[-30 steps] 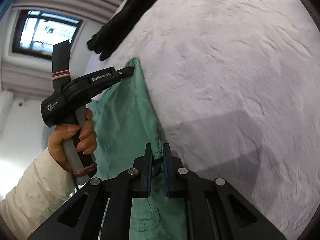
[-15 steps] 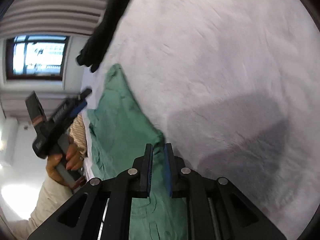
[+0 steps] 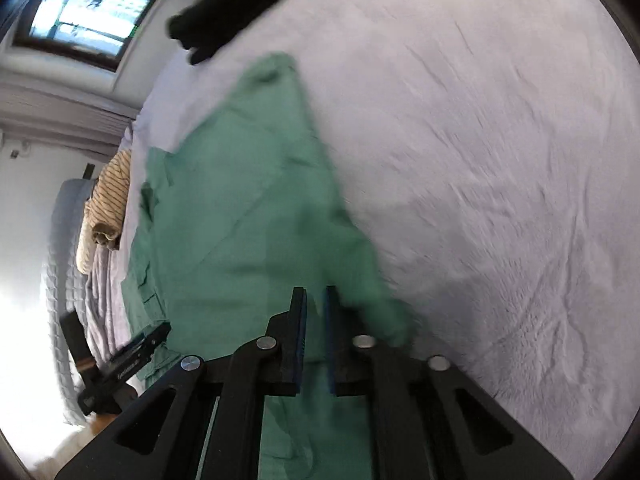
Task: Fold large clothes
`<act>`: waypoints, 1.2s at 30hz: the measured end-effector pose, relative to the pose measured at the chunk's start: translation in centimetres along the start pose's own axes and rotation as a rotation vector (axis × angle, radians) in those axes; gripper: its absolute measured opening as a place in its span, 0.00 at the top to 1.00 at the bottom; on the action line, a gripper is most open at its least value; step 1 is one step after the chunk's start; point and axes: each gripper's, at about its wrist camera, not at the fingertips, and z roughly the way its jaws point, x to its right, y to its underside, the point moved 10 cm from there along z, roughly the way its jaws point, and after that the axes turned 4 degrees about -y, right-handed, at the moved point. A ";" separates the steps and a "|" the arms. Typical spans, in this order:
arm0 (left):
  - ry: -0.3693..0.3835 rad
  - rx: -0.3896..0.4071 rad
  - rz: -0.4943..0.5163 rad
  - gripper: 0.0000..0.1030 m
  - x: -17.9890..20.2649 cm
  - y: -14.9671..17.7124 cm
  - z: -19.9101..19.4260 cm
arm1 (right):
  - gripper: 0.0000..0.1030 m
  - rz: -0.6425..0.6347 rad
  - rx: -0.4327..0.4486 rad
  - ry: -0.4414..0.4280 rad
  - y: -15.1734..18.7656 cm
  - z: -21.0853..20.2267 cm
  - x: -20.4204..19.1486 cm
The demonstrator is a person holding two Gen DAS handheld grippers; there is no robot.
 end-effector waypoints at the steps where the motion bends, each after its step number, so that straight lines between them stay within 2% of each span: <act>1: 0.017 -0.003 -0.016 0.17 -0.3 0.1 -0.3 | 0.95 0.012 0.006 0.006 -0.1 -0.3 0.2; 3: 0.014 0.005 -0.019 0.17 -1.0 0.3 -1.0 | 0.94 0.009 0.023 0.046 -0.1 -1.4 0.4; 4: 0.014 0.009 -0.013 0.17 -1.2 0.3 -1.4 | 0.90 0.003 0.028 0.064 0.1 -2.0 0.3; 7: -0.043 0.013 0.013 0.18 -2.7 0.8 -2.5 | 0.89 -0.022 0.028 0.114 1.0 -3.5 -0.2; 9: -0.051 0.003 0.010 0.17 -3.4 1.6 -2.9 | 0.88 -0.041 0.023 0.142 1.5 -3.8 -1.4; 10: -0.049 -0.008 -0.001 0.17 -3.8 2.3 -3.2 | 0.84 -0.052 0.019 0.157 1.8 -4.0 -1.9; 12: -0.052 -0.027 -0.016 0.17 -4.8 3.3 -3.6 | 0.65 -0.071 0.011 0.178 2.6 -4.2 -2.8; 13: -0.063 -0.036 -0.021 0.17 -5.2 3.9 -3.9 | 0.49 -0.080 0.006 0.188 3.1 -4.1 -3.4; 14: -0.078 -0.043 -0.023 0.17 -6.0 5.0 -4.3 | 0.46 -0.086 -0.002 0.190 3.7 -4.1 -3.8; 16: -0.111 -0.045 -0.031 0.17 -7.0 6.2 -4.9 | 0.46 -0.093 -0.036 0.198 5.1 -3.6 -4.9; 20: -0.111 -0.043 -0.065 0.17 -8.5 8.7 -6.3 | 0.45 -0.100 -0.084 0.217 7.7 -3.1 -5.8; 22: -0.116 -0.037 -0.086 0.02 -9.2 9.4 -6.9 | 0.45 -0.110 -0.105 0.230 9.0 -2.9 -6.3; 24: -0.110 -0.045 -0.116 0.00 -9.6 9.7 -7.5 | 0.45 -0.113 -0.123 0.240 10.0 -2.9 -6.6; 28: -0.100 -0.076 -0.150 0.00 -10.4 11.6 -8.4 | 0.34 -0.110 -0.146 0.252 11.5 -3.0 -7.2; 30: -0.120 -0.083 -0.139 0.00 -10.6 12.5 -9.0 | 0.30 -0.118 -0.153 0.259 12.1 -3.2 -7.6; 32: -0.138 -0.087 -0.125 0.00 -10.8 12.2 -9.6 | 0.21 -0.139 -0.157 0.273 12.6 -3.6 -8.0; 34: -0.136 -0.092 -0.136 0.00 -10.7 13.1 -10.3 | 0.20 -0.157 -0.159 0.278 13.1 -4.0 -8.5; 35: -0.134 -0.095 -0.142 0.00 -11.4 12.1 -10.5 | 0.18 -0.163 -0.163 0.281 13.3 -4.2 -8.6; 36: -0.132 -0.101 -0.148 0.00 -11.5 12.4 -10.8 | 0.17 -0.170 -0.167 0.287 13.6 -4.3 -8.8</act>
